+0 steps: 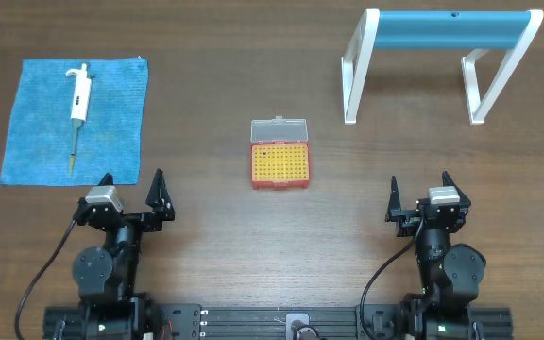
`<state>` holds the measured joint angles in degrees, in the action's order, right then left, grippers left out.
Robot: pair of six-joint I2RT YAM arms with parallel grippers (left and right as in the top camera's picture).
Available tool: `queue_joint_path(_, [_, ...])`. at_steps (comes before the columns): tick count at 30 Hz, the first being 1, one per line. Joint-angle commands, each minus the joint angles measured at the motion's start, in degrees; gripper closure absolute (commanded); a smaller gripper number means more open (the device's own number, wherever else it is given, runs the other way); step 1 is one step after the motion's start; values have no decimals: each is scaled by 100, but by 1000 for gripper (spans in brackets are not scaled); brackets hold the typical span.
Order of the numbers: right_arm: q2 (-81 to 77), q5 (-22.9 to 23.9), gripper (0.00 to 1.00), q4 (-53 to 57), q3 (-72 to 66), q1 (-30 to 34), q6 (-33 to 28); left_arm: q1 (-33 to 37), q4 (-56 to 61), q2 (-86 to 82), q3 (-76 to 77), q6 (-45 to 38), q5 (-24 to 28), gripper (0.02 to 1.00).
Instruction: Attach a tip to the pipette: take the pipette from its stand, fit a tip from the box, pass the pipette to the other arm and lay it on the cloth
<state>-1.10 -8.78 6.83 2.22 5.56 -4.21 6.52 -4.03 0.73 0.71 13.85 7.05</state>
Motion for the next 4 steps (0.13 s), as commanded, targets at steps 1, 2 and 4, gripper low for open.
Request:
queue_joint_path(1, [61, -74, 115, -28, -48, -39, -83, -17, 0, -52, -39, 72, -85, 20])
queue_joint_path(2, [61, -76, 115, -28, -50, -39, -81, -17, 0, -55, -39, 72, -85, 23])
queue_joint_path(4, [61, -74, 115, -28, -50, -39, -83, -17, 0, -55, -39, 72, -85, 23])
